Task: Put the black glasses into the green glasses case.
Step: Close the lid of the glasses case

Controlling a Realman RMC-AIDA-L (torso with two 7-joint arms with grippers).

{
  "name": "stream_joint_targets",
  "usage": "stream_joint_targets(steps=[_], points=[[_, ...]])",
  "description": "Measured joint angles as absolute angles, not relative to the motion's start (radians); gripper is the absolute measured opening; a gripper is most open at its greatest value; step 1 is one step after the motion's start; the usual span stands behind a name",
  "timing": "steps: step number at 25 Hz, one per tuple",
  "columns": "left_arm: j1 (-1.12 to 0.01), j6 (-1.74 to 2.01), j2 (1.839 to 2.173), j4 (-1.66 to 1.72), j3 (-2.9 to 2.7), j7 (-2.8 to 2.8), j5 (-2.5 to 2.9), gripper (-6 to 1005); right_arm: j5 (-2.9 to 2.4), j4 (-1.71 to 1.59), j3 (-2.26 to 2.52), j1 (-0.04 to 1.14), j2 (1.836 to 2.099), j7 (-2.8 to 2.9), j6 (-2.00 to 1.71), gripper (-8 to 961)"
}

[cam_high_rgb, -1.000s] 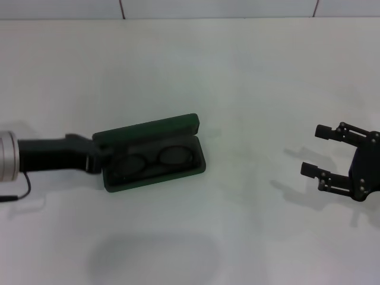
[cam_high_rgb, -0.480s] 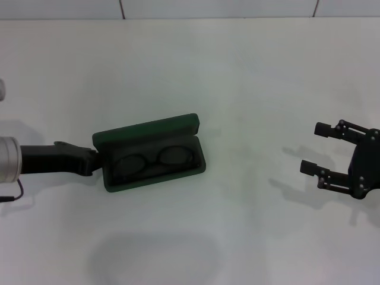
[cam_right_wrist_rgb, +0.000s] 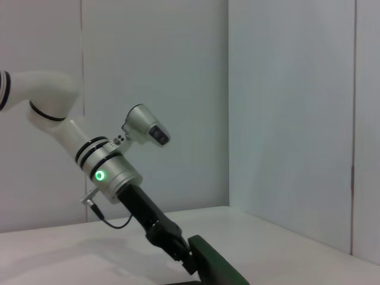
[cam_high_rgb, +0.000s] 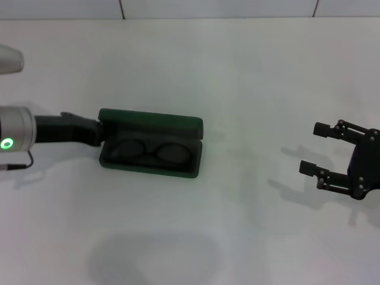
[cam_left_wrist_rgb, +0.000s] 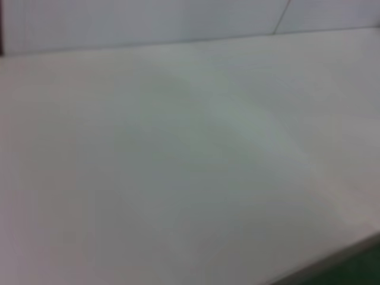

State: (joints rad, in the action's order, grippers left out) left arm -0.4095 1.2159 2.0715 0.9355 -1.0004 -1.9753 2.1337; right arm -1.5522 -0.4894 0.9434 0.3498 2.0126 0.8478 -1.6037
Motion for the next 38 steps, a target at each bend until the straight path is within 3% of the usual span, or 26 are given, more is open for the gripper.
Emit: stream_joint_targets(steps=[12,22,25,29,34,38], points=[[-0.443,1.177,2.067,0.915,-0.999,-1.974,2.132,48,-1.552,-0.489,0.943,0.350,2.013,0.846,-1.605,752],[-0.391,1.480,2.051,0.921,-0.869,-1.920,1.951,49,-1.552,-0.489,0.928,0.348,2.011,0.845,-1.605,752],[-0.390,1.487,2.061,0.924,-0.843,-1.914,1.878,50,-1.552,-0.488,0.923,0.349,2.011,0.845,-1.605,752],[-0.409,1.355,2.089,0.929,-0.863,-1.919,1.849,50,-1.552,-0.486,0.922,0.356,2.013,0.845,-1.603,752],[-0.426,1.062,2.097,0.938,-1.066,-2.046,1.839,51,-1.552,-0.480,0.922,0.362,2.014,0.845,-1.600,752],[-0.373,0.801,2.096,1.046,-1.321,-2.211,1.894,51,-1.552,-0.481,0.920,0.358,2.014,0.845,-1.602,752]])
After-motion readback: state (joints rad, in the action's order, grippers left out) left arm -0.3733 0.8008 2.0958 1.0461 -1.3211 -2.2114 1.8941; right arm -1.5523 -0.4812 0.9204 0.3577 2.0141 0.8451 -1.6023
